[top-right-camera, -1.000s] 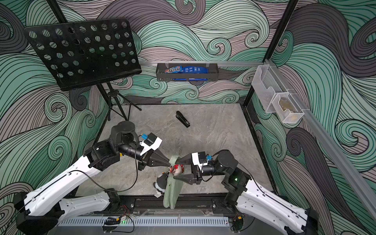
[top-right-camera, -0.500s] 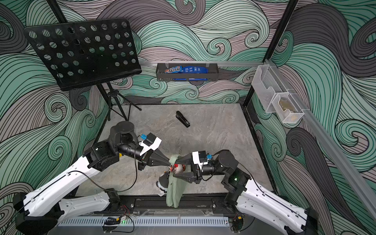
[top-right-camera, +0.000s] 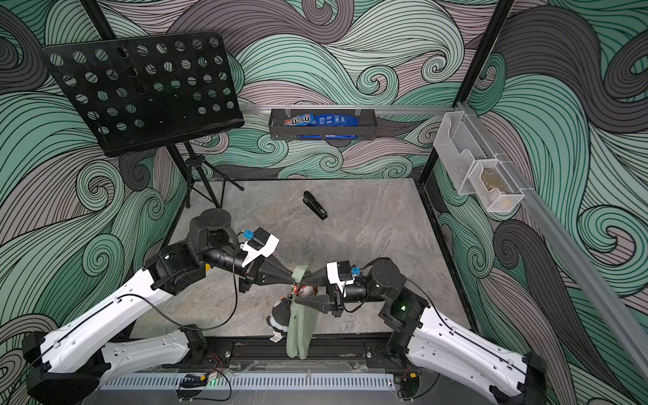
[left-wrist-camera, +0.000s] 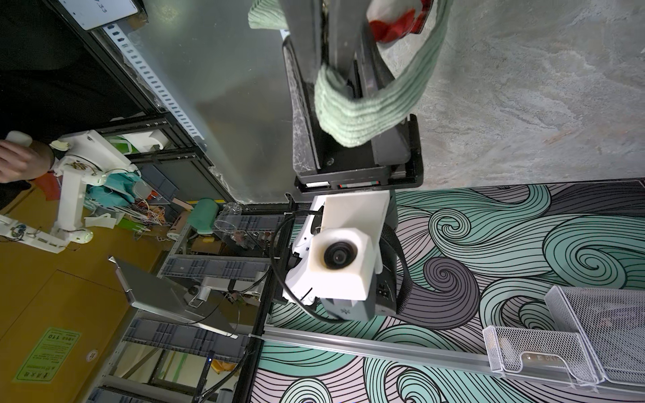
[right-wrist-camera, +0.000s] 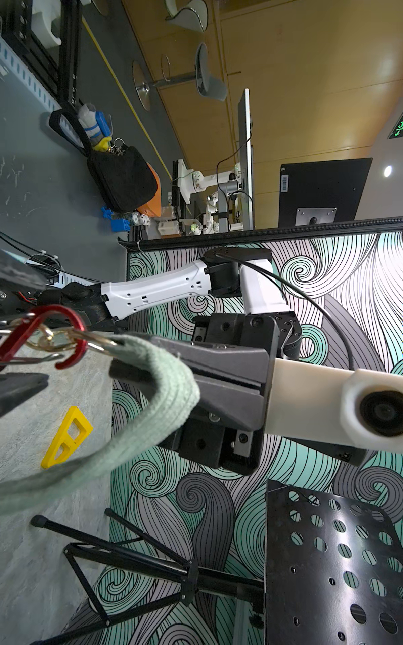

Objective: Remove the decoration from the bag
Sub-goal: Remove the decoration item from the bag.

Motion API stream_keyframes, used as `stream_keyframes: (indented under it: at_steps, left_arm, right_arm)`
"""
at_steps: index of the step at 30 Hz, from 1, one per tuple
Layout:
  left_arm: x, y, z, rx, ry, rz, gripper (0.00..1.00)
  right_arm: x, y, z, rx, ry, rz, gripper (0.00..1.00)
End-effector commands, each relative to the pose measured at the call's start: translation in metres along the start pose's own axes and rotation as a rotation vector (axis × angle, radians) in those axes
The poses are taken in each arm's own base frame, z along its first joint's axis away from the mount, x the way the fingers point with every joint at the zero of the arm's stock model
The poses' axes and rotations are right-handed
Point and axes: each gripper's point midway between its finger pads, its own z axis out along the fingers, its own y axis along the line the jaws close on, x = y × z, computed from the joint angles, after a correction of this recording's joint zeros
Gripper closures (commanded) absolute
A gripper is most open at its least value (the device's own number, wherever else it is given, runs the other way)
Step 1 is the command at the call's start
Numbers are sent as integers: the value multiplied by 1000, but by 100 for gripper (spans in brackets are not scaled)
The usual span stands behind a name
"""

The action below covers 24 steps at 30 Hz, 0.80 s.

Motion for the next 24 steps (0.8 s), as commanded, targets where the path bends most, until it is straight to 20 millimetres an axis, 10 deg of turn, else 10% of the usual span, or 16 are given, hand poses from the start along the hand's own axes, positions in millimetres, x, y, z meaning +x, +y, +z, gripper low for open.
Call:
stream_keyframes:
  at_steps: [1, 24]
  left_arm:
    - [-22, 0, -6, -13, -49, 50, 100]
    - [-20, 8, -4, -34, -50, 29, 100]
  right_arm:
    - [-19, 2, 0, 5, -33, -45, 62]
    - [-23, 11, -4, -20, -51, -63, 88]
